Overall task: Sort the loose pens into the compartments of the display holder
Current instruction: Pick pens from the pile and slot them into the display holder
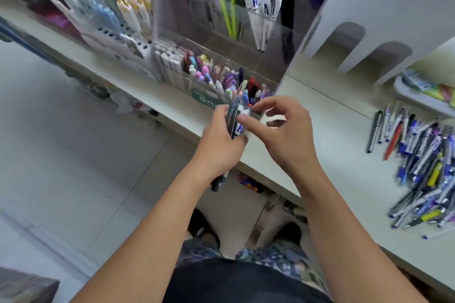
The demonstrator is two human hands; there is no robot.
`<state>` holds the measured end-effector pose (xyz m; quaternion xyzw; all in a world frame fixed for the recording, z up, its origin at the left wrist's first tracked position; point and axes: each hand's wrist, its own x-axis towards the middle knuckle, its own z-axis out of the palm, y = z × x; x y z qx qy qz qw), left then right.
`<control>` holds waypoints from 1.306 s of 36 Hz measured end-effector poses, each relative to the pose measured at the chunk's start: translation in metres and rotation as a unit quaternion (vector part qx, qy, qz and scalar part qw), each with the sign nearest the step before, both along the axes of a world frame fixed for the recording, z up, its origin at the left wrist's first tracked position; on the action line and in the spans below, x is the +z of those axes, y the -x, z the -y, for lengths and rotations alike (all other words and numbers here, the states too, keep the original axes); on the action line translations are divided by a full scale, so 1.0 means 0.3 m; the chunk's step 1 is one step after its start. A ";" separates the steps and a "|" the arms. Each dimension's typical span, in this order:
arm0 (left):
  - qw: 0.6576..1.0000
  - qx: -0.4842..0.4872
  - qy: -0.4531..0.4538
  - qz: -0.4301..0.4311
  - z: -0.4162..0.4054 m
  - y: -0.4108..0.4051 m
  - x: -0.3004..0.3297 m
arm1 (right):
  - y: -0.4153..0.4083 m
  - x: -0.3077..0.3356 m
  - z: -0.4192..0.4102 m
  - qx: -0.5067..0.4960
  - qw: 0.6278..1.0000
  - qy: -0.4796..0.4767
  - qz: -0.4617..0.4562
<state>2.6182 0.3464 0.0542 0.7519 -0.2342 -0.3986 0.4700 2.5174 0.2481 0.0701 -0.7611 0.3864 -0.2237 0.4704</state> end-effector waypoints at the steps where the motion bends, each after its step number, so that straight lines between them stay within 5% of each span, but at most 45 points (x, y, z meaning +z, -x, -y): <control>1: 1.000 -0.009 0.007 0.026 0.003 -0.025 0.011 | -0.026 0.018 -0.008 -0.014 1.000 -0.007 -0.011; 8: 0.991 -0.081 0.076 0.073 0.081 -0.112 0.029 | -0.118 0.109 0.021 -0.043 0.993 -0.092 -0.061; 13: 0.988 -0.115 0.102 -0.031 0.146 -0.150 0.028 | -0.145 0.118 0.090 -0.084 0.992 -0.055 -0.071; 28: 0.971 -0.208 0.078 -0.084 0.256 -0.361 0.066 | -0.272 0.133 0.249 -0.164 0.949 -0.197 0.185; 31: 0.965 -0.223 0.068 -0.121 0.268 -0.381 0.062 | -0.255 0.149 0.250 -0.217 0.917 -0.194 0.272; 34: 0.954 -0.221 0.059 -0.194 0.268 -0.429 0.057 | -0.215 0.159 0.248 -0.297 0.886 -0.131 0.330; 39: 0.901 -0.185 0.074 -0.386 0.266 -0.523 0.059 | -0.213 0.130 0.220 -0.353 0.908 0.079 0.210; 47: 0.855 -0.154 0.064 -0.491 0.288 -0.633 0.047 | -0.308 0.013 0.202 -0.373 0.899 0.226 0.047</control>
